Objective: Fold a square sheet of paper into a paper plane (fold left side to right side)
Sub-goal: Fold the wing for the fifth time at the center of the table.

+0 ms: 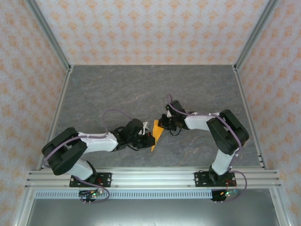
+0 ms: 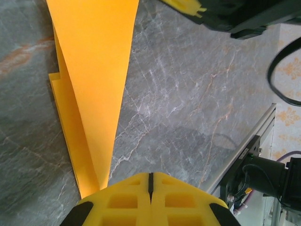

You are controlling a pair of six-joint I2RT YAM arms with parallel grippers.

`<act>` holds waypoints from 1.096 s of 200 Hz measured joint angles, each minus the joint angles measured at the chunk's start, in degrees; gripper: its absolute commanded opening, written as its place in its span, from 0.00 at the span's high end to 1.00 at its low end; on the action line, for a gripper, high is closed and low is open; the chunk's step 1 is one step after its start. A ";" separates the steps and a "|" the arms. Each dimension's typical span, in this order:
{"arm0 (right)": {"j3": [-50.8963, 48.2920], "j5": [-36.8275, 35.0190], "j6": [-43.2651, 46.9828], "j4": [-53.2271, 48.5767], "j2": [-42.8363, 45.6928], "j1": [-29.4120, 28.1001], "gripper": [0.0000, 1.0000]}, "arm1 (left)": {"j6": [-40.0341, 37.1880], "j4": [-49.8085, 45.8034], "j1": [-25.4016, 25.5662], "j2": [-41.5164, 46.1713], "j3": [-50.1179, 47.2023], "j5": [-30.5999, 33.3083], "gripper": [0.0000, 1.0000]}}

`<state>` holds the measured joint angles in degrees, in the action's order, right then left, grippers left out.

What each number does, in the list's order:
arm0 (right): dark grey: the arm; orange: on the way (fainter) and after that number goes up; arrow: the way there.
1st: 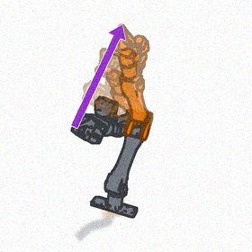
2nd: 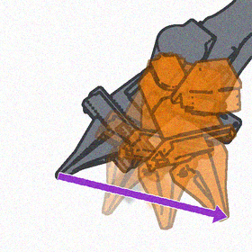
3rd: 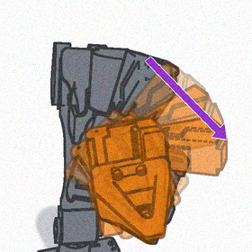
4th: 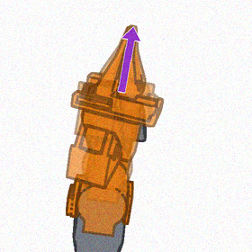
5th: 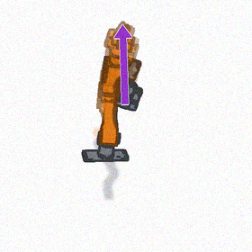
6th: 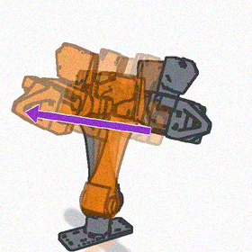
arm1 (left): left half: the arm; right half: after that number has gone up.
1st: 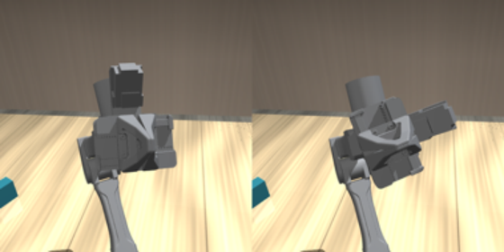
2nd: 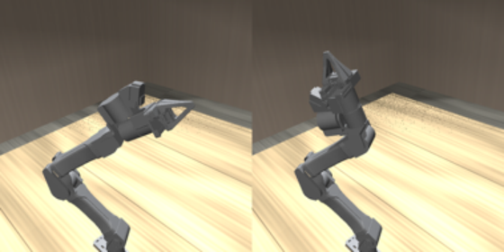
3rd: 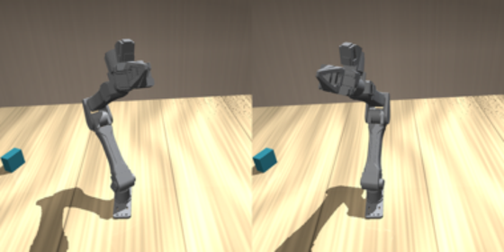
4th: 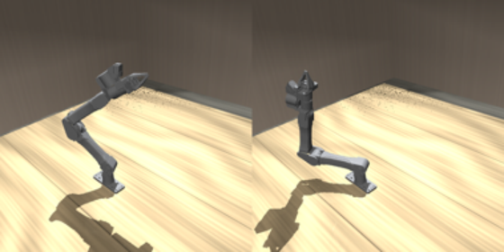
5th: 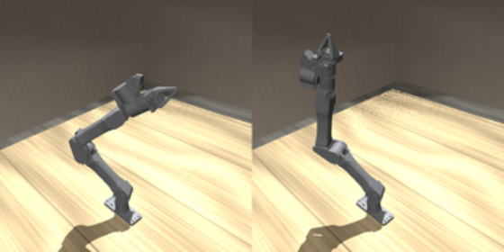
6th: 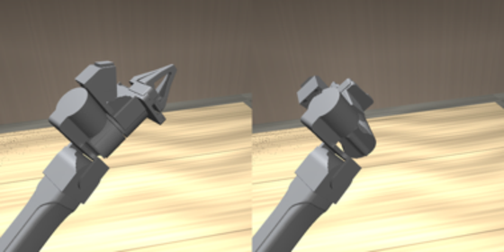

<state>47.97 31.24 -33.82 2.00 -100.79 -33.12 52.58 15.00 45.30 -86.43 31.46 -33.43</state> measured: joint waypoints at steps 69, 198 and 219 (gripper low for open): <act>0.90 -0.85 0.52 -1.62 -0.11 -0.31 0.95 | 0.44 1.03 0.00 -4.96 0.33 -1.09 1.00; 2.64 -1.51 1.53 -4.37 -0.79 -0.61 0.95 | 0.42 1.07 0.00 -4.46 -1.20 -0.61 1.00; 3.02 -1.49 1.53 -4.90 -0.96 -0.61 0.95 | 0.35 1.22 0.00 -4.42 -1.55 -0.59 1.00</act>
<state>50.98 29.76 -32.29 -2.90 -101.75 -33.74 52.93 16.23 45.30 -90.85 29.91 -34.02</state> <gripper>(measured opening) 0.056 0.051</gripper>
